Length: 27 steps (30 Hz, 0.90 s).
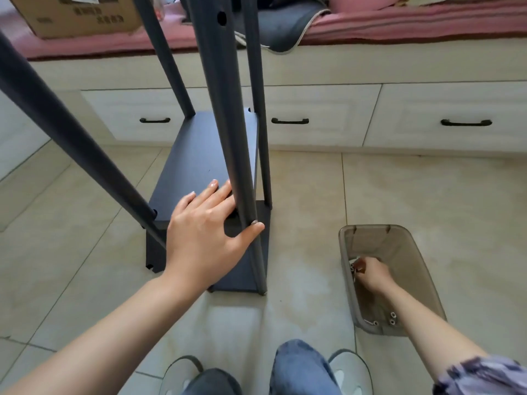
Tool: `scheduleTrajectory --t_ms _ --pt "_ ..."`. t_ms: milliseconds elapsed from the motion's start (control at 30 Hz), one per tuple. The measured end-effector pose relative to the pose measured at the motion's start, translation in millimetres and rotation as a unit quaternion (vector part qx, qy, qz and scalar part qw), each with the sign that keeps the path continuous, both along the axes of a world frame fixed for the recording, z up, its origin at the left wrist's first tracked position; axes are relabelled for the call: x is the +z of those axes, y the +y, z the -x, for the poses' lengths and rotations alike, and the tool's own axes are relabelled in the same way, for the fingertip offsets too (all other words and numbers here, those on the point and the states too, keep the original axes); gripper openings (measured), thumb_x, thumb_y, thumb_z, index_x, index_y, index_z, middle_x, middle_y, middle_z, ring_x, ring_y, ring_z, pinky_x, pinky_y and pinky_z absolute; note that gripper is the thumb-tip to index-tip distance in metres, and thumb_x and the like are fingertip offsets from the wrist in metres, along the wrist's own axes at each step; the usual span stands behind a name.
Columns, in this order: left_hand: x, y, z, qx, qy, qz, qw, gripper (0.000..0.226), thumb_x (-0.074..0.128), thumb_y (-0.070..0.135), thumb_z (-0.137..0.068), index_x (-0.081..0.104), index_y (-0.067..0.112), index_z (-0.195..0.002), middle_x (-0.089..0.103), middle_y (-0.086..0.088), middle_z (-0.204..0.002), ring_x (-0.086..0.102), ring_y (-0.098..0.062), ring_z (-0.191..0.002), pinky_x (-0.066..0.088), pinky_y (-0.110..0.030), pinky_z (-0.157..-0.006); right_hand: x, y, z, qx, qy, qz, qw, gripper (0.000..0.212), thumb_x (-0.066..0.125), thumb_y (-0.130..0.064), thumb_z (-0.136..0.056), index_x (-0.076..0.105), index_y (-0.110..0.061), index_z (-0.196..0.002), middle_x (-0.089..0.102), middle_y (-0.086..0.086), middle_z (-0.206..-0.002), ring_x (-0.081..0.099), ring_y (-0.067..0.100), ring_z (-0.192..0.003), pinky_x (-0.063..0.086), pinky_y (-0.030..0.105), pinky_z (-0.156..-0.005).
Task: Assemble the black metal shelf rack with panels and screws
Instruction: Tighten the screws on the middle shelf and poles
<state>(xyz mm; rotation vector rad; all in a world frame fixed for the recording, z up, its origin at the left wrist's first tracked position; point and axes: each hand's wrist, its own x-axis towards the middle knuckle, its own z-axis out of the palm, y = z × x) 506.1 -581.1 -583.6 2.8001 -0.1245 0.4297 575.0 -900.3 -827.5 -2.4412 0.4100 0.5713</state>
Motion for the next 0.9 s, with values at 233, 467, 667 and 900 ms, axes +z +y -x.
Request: scheduleTrajectory --t_ms 233,467,667,900 --pt "-0.1 -10.0 -0.4 0.001 -0.010 -0.008 1.000 0.053 0.063 0.056 -0.081 0.071 0.026 -0.125 0.059 0.007 -0.141 0.049 -0.023 -0.138 0.037 -0.048 -0.112 -12.9 10.3 -5.8 0.030 -0.016 0.045 0.998 0.011 0.057 -0.013 -0.095 0.065 -0.007 -0.098 0.069 0.017 -0.105 0.063 0.035 -0.100 0.053 0.040 -0.084" --pt "0.2 -13.8 -1.2 0.002 -0.005 -0.020 1.000 0.056 0.060 0.059 -0.082 0.069 0.028 -0.128 0.058 0.009 -0.142 0.048 -0.020 -0.140 0.037 -0.047 -0.113 -15.9 17.5 -5.8 0.044 -0.024 0.080 0.996 0.016 0.046 -0.008 -0.095 0.062 -0.005 -0.099 0.064 0.018 -0.108 0.061 0.035 -0.098 0.052 0.043 -0.087" --pt "0.4 -9.8 -1.5 0.005 0.002 -0.020 1.000 0.056 0.057 0.061 -0.082 0.069 0.029 -0.127 0.056 0.010 -0.144 0.045 -0.019 -0.142 0.035 -0.046 -0.114 -0.8 13.4 -0.2 0.015 -0.059 0.056 0.997 0.008 0.054 -0.018 -0.099 0.052 -0.012 -0.094 0.060 0.018 -0.112 0.056 0.034 -0.102 0.047 0.039 -0.082" --pt "1.6 -4.4 -1.6 0.011 0.037 -0.028 0.999 0.052 0.061 0.061 -0.090 0.064 0.032 -0.133 0.050 0.010 -0.150 0.035 -0.016 -0.147 0.026 -0.041 -0.119 52.1 21.0 9.3 -0.030 -0.134 -0.013 0.990 0.009 0.060 -0.012 -0.096 0.061 -0.004 -0.101 0.068 0.016 -0.103 0.059 0.027 -0.089 0.042 0.028 -0.075"
